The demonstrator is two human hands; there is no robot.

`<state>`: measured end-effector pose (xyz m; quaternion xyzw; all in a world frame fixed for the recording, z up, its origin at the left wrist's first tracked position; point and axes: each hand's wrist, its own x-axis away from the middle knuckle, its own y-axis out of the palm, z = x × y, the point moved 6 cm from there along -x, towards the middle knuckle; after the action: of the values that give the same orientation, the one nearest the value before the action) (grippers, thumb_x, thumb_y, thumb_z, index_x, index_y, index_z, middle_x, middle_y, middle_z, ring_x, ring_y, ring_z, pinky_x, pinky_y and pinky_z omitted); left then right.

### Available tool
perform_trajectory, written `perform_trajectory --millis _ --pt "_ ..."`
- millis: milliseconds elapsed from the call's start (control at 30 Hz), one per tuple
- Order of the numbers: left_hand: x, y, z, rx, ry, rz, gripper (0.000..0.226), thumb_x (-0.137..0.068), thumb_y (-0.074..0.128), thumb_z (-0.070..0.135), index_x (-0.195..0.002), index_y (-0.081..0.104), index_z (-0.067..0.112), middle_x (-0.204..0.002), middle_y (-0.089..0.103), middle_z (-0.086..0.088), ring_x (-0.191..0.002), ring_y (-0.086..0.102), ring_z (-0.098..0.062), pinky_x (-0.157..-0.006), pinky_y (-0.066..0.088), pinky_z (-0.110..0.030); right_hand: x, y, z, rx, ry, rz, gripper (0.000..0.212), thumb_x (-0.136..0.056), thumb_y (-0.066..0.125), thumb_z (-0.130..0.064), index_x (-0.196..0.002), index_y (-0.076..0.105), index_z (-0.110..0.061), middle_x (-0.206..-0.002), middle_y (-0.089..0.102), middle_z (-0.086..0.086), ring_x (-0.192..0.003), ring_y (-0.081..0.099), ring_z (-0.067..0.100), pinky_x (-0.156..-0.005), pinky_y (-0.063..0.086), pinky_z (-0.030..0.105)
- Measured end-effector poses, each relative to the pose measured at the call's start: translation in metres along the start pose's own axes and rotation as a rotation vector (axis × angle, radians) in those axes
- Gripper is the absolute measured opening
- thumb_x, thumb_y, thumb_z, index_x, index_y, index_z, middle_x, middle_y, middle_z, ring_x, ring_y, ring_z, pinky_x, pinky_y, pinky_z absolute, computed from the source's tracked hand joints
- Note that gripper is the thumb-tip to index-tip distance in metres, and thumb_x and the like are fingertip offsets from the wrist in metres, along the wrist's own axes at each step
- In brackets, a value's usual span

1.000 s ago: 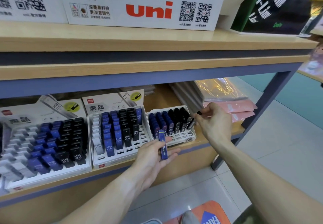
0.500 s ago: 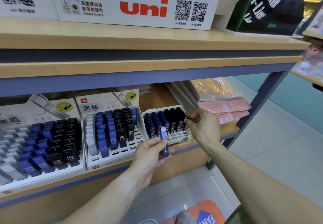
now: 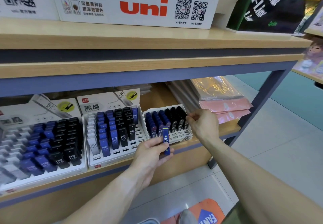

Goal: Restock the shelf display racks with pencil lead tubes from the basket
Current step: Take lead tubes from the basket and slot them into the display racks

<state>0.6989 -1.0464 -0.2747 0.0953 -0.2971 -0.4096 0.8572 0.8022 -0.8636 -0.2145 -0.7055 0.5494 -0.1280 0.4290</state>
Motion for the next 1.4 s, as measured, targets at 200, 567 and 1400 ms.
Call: perform_trajectory --millis 200,567,1400 --pt "0.002 -0.005 0.002 -0.01 0.025 0.013 0.018 -0.092 0.069 -0.002 -0.107 0.068 0.008 -0.093 0.078 -0.012 -0.088 0.076 -0.028 -0.081 0.063 -0.036 0.003 0.001 0.003 0.035 0.03 -0.052 0.023 -0.087 0.062 -0.007 -0.103 0.078 -0.016 -0.094 0.077 0.003 -0.091 0.069 0.027 -0.069 0.038 0.025" --pt "0.003 -0.014 0.006 -0.125 0.111 0.045 0.024 -0.081 0.081 0.0 -0.103 0.076 0.008 -0.09 0.079 -0.008 -0.083 0.075 -0.02 -0.084 0.061 -0.035 0.048 0.002 -0.045 -0.344 0.058 -0.364 0.028 -0.073 0.089 -0.037 -0.091 0.072 -0.023 -0.075 0.075 -0.002 -0.067 0.073 0.012 -0.069 0.061 0.034" --pt "-0.008 -0.038 -0.01 -0.265 0.08 0.148 0.047 -0.088 0.068 -0.006 -0.127 0.06 0.018 -0.092 0.077 -0.011 -0.077 0.068 -0.021 -0.069 0.054 -0.029 0.045 0.033 -0.056 -0.172 0.013 -0.09 0.023 -0.076 0.087 -0.034 -0.083 0.066 -0.025 -0.073 0.067 -0.014 -0.07 0.065 0.002 -0.069 0.055 0.027"
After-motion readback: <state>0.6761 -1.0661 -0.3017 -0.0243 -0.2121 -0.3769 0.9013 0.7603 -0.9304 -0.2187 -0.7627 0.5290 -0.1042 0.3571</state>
